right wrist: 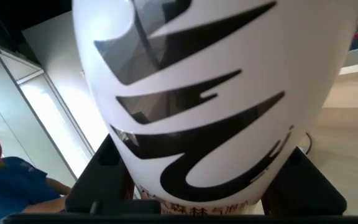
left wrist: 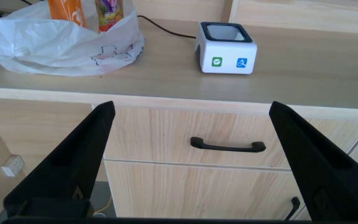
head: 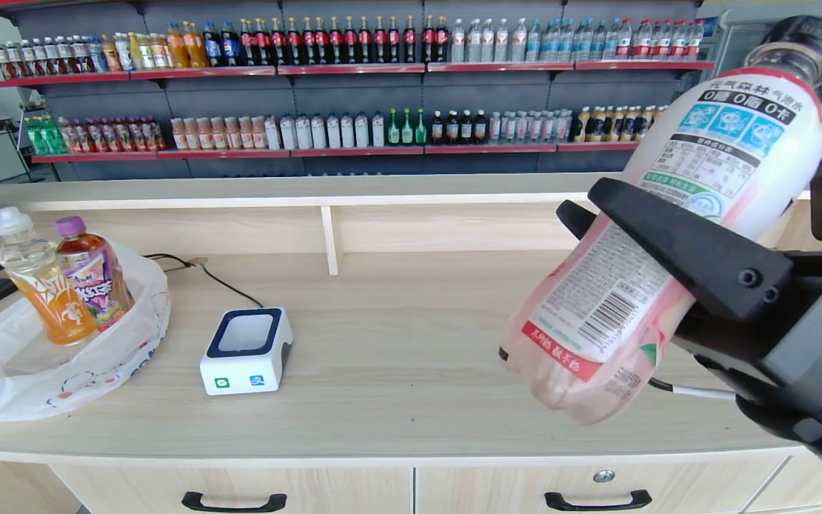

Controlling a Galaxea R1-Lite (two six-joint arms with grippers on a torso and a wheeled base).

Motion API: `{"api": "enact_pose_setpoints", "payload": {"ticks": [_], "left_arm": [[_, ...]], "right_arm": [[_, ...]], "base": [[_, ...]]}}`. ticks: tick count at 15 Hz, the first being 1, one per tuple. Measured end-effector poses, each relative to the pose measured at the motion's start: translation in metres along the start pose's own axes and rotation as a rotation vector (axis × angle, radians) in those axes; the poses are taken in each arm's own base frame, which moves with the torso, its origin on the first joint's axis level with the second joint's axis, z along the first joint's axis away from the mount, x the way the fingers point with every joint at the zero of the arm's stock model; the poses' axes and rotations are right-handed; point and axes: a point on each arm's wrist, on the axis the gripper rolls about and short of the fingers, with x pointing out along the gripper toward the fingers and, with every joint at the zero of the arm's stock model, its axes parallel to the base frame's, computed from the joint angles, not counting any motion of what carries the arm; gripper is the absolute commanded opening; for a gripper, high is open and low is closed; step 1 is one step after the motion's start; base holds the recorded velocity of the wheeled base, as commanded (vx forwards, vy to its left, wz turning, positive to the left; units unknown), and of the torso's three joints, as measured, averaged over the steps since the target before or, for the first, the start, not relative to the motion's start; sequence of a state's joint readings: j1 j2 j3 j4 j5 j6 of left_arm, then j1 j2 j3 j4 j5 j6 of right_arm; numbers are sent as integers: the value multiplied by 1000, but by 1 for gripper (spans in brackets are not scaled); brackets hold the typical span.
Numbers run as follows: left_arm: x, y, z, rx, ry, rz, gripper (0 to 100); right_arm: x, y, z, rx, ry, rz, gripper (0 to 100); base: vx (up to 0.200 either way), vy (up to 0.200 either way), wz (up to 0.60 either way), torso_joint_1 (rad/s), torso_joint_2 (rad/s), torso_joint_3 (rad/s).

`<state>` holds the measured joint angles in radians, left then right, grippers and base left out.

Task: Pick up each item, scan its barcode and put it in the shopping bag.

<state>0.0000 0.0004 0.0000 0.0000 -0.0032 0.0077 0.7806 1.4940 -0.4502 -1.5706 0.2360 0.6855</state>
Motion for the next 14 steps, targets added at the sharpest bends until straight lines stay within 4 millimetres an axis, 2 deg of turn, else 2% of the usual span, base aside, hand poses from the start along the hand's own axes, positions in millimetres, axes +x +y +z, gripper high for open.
{"api": "enact_pose_setpoints", "payload": {"ticks": [3,9,11,14], "left_arm": [[0,0,0,0,0,0,100],[0,0,0,0,0,0,100],[0,0,0,0,0,0,100],[0,0,0,0,0,0,100]], "right_arm": [[-5,3,0,-19,39,46,0],[-29,-11,-3,-109,69,-56,0],[-31,-18,-6,-175,90,-83,0],[-28,-40,-16,-336,147,-148,0]], "base": [[0,0,0,0,0,0],[0,0,0,0,0,0],[0,0,0,0,0,0],[0,0,0,0,0,0]]}}
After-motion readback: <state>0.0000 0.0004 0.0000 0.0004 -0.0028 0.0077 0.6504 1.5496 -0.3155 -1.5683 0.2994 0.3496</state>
